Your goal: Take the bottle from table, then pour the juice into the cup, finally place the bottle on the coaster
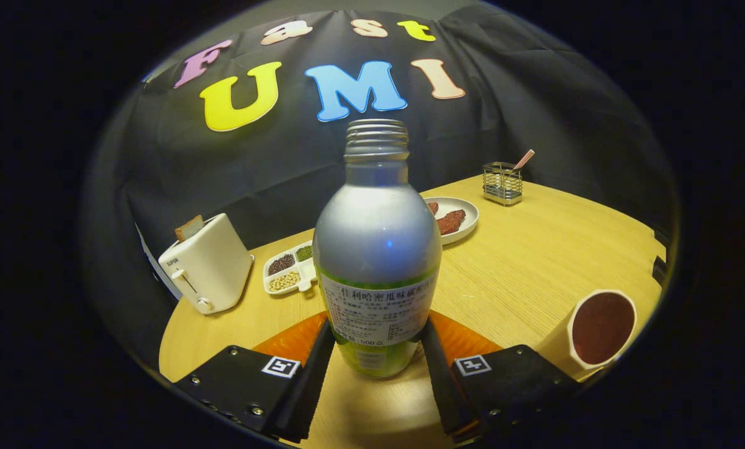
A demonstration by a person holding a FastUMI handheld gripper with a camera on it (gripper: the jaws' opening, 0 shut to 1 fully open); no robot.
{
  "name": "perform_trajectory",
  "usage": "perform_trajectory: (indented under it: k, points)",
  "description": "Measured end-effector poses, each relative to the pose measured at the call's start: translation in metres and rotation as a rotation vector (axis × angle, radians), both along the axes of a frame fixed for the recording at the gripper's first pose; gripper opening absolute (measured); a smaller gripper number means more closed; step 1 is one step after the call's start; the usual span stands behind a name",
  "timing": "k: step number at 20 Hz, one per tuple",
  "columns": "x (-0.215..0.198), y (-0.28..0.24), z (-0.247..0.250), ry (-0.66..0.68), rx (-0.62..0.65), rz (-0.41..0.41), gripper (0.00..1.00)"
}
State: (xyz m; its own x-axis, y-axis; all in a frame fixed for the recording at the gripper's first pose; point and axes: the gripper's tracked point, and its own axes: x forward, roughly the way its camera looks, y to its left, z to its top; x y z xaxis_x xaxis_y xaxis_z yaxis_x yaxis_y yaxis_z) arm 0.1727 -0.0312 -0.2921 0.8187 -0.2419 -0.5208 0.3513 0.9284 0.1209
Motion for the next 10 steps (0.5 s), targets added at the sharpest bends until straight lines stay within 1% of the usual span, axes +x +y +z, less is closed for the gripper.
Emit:
perform_trajectory:
  k: [8,10]
  points:
    - [0.021,-0.010,-0.010,-0.002,-0.072,0.031,0.75]
    - [0.025,-0.009,-0.015,0.009,-0.092,0.049,0.75]
